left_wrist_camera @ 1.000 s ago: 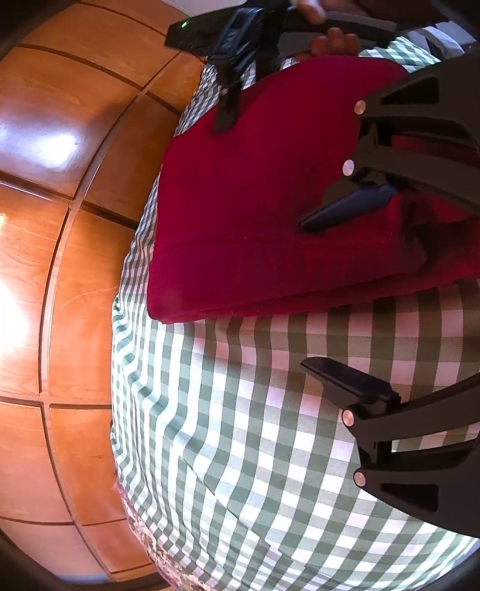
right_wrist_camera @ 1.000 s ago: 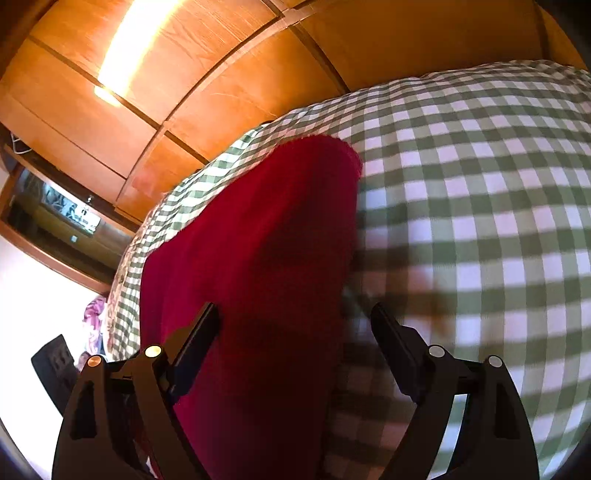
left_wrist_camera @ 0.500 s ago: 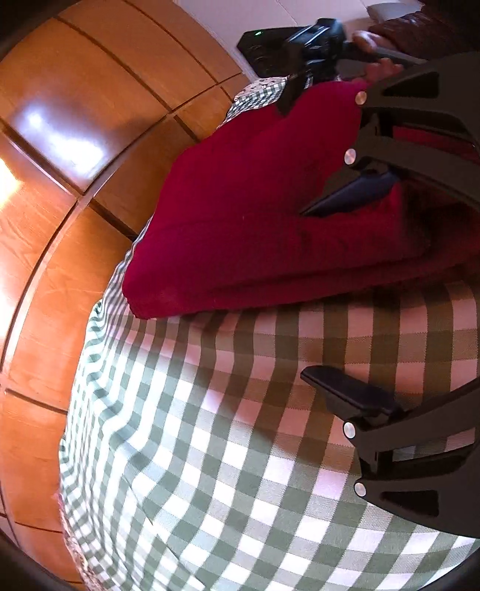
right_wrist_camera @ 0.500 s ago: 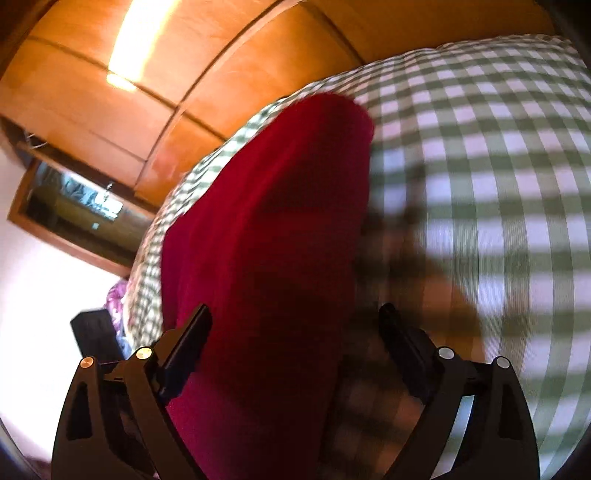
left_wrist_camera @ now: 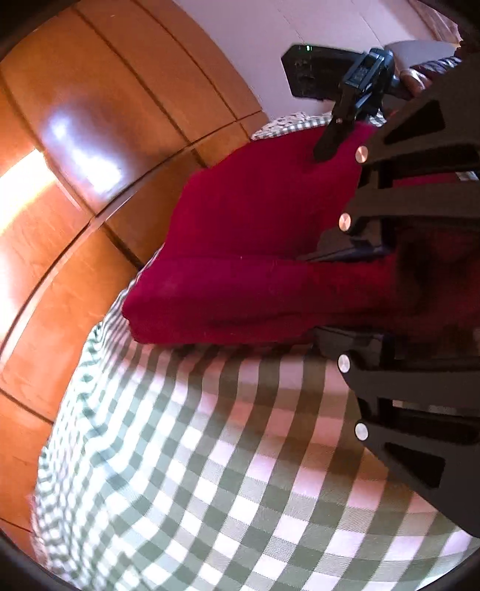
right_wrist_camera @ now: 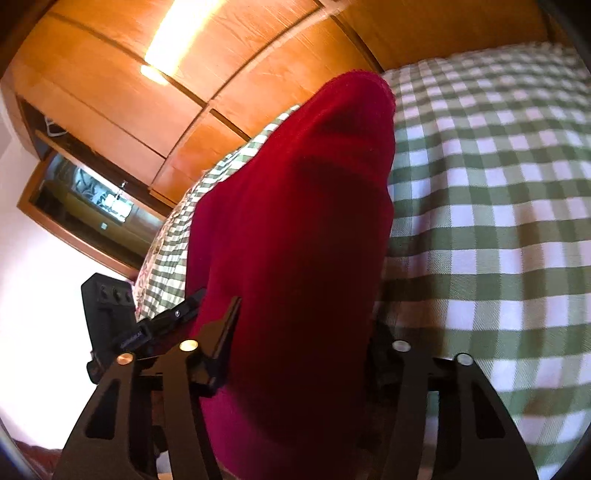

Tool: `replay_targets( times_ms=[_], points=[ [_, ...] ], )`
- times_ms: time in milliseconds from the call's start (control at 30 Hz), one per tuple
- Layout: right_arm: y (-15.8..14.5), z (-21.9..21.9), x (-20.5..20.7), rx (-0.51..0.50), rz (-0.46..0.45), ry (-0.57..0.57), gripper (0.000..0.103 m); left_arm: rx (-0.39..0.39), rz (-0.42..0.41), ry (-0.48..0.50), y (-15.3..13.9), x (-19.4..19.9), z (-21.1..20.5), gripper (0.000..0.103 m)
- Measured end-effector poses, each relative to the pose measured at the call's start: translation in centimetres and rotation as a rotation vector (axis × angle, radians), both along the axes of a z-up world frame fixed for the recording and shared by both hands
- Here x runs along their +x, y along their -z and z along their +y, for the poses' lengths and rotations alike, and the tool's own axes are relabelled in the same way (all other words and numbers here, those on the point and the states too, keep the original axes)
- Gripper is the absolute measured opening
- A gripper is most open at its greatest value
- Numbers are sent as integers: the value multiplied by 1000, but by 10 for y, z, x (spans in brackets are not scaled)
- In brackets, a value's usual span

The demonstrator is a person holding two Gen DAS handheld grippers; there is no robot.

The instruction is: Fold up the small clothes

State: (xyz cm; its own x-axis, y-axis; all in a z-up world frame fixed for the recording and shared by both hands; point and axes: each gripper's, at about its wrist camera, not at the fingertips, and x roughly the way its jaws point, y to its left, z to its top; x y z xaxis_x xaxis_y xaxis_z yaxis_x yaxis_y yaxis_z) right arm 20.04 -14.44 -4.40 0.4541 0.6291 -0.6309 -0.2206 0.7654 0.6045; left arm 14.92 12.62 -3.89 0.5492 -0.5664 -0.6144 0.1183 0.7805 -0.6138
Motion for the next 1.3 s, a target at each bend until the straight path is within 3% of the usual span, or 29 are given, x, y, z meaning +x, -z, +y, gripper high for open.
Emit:
replay_targets(
  times_ms=[167, 267, 567, 667, 800, 900, 967, 1033, 1200, 1300],
  points=[
    [-27, -13, -25, -12, -84, 20, 48, 20, -28, 91, -18, -4, -45, 23],
    [-46, -42, -40, -14, -129, 72, 48, 13, -46, 169, -28, 5, -89, 23],
    [-83, -179, -77, -48, -222, 351, 48, 74, -112, 426, -67, 51, -263, 23],
    [-82, -224, -85, -53, -225, 452, 48, 129, -124, 496, -67, 62, -317, 23],
    [-50, -279, -88, -59, -142, 575, 48, 342, -94, 563, -27, 64, -375, 25],
    [-13, -293, -86, -91, -32, 606, 57, 342, -133, 548, -20, 58, -376, 30],
    [-4, -296, -92, -71, -52, 621, 63, 334, -113, 535, -26, 59, -371, 32],
    [-9, -298, -94, -81, -49, 635, 71, 341, -133, 525, -37, 57, -363, 34],
    [-42, -298, -106, -225, -123, 685, 71, 408, -225, 462, -53, 41, -349, 37],
    [-67, -292, -108, -290, -190, 699, 61, 463, -235, 451, -46, 38, -352, 38]
  ],
)
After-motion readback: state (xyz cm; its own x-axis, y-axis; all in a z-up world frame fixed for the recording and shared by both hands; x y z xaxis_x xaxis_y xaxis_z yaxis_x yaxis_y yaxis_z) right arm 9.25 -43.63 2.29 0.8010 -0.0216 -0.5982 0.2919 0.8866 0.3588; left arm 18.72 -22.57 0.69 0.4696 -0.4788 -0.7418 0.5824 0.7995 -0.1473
